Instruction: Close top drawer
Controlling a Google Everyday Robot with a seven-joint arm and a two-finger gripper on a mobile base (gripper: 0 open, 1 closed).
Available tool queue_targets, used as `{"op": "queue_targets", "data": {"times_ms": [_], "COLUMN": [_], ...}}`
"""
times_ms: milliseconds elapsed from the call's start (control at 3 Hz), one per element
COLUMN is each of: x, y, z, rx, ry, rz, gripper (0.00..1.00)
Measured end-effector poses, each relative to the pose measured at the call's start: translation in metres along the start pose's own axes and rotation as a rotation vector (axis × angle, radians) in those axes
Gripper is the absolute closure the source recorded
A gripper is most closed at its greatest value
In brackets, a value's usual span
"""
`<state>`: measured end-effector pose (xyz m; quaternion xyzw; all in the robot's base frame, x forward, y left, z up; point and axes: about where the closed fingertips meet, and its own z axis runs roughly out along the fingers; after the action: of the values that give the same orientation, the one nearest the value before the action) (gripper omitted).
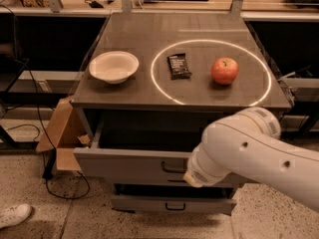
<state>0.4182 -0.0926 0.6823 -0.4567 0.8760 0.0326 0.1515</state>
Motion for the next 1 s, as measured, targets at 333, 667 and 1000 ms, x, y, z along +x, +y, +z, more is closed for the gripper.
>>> {"op": "queue_targets", "data": {"times_ms": [333,667,1000], "x": [0.024,0.091,0.098], "y": [-0.007,-0.022,-0.024], "z": [-0.006,-0.017,-0.019], "rx": [0.016,0.052,0.056], "ry": [0.039,0.151,0.166], "rz": [0.027,0.116,0.123], "gripper": [1.00,1.00,1.00]}}
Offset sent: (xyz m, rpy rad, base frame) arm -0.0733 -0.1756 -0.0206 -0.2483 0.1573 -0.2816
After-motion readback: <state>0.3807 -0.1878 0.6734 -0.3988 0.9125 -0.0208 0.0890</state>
